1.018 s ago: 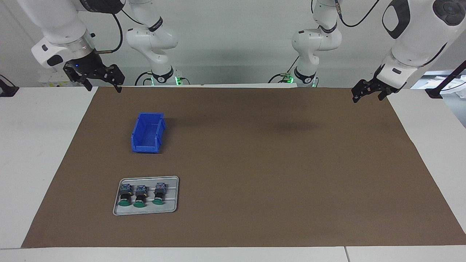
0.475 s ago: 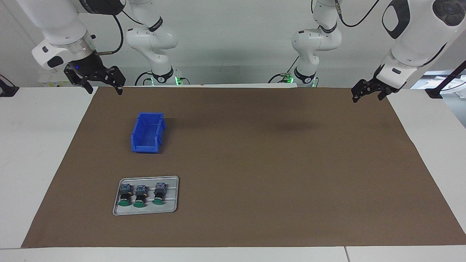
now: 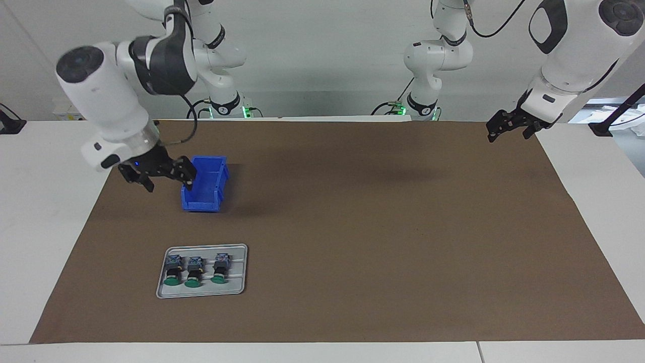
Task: Place and press button with both arms
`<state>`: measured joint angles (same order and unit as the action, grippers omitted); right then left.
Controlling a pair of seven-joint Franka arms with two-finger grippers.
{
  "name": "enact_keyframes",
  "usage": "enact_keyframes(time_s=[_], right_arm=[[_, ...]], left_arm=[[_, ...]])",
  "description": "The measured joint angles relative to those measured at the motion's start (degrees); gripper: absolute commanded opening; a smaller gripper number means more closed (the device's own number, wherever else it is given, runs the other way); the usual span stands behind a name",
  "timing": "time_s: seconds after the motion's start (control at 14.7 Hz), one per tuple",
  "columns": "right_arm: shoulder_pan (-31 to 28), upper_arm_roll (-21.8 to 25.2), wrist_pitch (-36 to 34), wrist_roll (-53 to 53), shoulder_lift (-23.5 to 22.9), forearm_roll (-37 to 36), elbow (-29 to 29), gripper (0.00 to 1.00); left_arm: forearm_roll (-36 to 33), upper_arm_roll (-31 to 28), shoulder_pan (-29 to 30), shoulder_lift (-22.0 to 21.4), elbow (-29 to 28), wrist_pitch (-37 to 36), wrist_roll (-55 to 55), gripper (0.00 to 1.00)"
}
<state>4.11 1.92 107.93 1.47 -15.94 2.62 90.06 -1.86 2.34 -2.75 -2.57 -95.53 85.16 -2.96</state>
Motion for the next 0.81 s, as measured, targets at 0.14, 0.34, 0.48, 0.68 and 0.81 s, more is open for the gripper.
enact_keyframes(time_s=[0.14, 0.34, 0.48, 0.68, 0.81], right_arm=[[0.8, -0.1, 5.7, 0.0, -4.6, 1.0, -0.1, 0.93], [1.1, -0.6, 11.7, 0.0, -9.4, 1.5, -0.2, 0.78], [1.6, -0.7, 13.5, 0.0, -11.5, 1.5, -0.3, 0.76], [2.4, -0.8, 16.9, 0.0, -14.1, 1.5, -0.3, 0.75], [2.9, -0.8, 18.4, 0.0, -15.2, 1.5, -0.3, 0.74]], left_arm=[[0.0, 0.0, 0.0, 0.0, 0.0, 0.0, 0.0, 1.00], [0.0, 0.0, 0.0, 0.0, 0.0, 0.0, 0.0, 1.00], [0.0, 0.0, 0.0, 0.0, 0.0, 0.0, 0.0, 1.00], [0.0, 0.0, 0.0, 0.0, 0.0, 0.0, 0.0, 1.00], [0.0, 0.0, 0.0, 0.0, 0.0, 0.0, 0.0, 1.00]])
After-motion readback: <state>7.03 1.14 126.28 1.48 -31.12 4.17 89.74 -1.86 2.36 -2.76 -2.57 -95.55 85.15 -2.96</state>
